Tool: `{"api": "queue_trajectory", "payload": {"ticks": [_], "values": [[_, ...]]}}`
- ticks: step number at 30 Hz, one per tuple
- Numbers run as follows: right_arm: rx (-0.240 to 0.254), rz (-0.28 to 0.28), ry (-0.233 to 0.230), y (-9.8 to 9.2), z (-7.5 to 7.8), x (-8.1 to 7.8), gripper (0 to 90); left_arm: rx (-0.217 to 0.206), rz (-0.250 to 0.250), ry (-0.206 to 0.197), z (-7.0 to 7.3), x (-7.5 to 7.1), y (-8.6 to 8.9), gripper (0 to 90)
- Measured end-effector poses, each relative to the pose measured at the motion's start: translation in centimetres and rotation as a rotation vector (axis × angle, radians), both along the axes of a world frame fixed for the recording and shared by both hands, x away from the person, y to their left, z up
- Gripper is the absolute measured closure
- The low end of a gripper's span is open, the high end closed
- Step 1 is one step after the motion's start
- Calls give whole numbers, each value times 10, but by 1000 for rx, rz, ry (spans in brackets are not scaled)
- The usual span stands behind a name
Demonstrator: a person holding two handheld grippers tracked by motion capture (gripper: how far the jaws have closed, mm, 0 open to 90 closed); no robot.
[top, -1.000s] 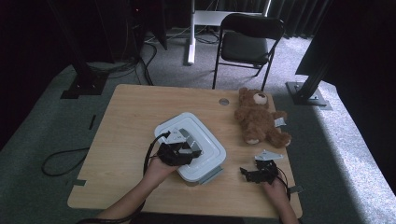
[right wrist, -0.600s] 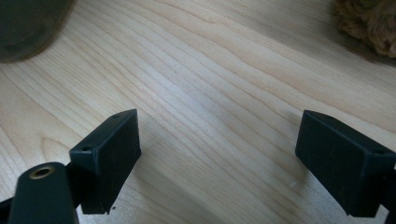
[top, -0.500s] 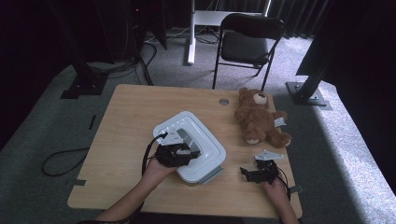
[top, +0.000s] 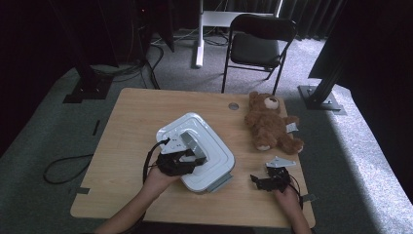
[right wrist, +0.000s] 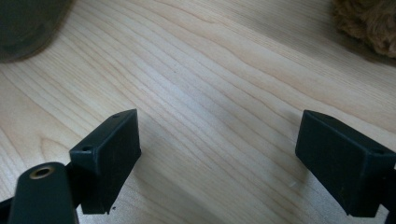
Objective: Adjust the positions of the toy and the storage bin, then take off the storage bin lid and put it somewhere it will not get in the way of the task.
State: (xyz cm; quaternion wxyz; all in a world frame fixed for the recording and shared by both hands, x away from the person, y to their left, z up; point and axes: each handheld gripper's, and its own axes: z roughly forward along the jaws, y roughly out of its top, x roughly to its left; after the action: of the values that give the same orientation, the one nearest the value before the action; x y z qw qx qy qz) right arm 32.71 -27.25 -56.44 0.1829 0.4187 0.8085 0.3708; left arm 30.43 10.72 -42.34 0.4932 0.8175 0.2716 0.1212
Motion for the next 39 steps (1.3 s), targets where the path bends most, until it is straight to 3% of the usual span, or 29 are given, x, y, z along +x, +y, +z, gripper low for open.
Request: {"api": "queue_trajectory", "payload": {"ticks": [23,39], "values": [[7,-5,1,-1,0,1,130,33,30,-34,11,-9,24,557],[8,-13,1,-1,0,1,131,36,91,-40,11,-21,64,557]]}}
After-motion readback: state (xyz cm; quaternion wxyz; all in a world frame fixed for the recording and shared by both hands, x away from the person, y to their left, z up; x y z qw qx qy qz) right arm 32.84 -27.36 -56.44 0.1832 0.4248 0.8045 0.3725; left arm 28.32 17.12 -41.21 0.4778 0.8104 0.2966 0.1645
